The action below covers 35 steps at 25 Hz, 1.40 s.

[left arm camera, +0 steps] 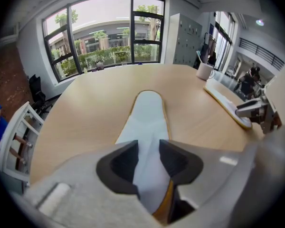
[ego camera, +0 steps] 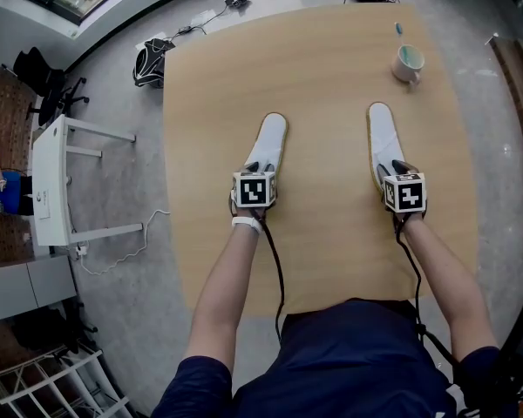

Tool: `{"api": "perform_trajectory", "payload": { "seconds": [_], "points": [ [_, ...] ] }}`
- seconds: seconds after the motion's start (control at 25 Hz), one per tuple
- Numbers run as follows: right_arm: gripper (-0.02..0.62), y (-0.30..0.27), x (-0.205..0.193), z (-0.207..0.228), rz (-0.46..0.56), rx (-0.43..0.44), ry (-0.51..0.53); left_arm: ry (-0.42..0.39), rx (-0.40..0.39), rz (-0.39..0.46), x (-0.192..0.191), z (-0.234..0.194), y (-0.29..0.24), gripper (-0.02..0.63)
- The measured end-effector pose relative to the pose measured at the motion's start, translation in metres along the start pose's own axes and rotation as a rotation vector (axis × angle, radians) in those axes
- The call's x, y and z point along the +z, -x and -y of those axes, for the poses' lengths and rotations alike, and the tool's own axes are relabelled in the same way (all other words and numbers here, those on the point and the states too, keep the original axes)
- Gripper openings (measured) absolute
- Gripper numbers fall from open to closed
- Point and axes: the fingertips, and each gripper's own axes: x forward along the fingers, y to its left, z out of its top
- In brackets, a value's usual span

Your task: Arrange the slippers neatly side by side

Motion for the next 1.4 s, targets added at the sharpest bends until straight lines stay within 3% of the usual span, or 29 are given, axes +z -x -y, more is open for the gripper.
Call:
{"api": "perform_trajectory", "payload": {
  "seconds": [0.64,0.76,0.88,1.08,1.16,1.24,1.4],
  "points": [
    [0.173,0.013,-0.006,-0.022,-0.074,0.207,0.358,-0.122,-0.056,-0.018,-0.023,0.018,0.016,0.140],
    [0.173,0.015,-0.015,-0.029,-0.104,0.286,0.448,-0.224,-0.059,-0.013,-0.034,0.024,0.013,0.138],
    [0.173,0.021,-0.028,-0.033,-0.135,0.355,0.528,-0.373,-0.116,-0.012,-0.051,0.041,0.014,0.137],
    [0.173,0.028,-0.045,-0.039,-0.187,0.430,0.663,-0.508,-0.198,-0.038,-0.076,0.052,0.025,0.137],
    [0.177,0.029,-0.044,-0.039,-0.184,0.453,0.645,-0.557,-0.189,-0.037,-0.078,0.050,0.028,0.140],
    [0.225,0.033,-0.032,-0.041,-0.125,0.470,0.532,-0.519,-0.161,0.000,-0.070,0.045,0.037,0.148],
    [0.241,0.058,0.024,-0.042,0.142,0.449,0.149,-0.159,-0.188,0.132,-0.030,0.052,0.074,0.155]
  ]
}}
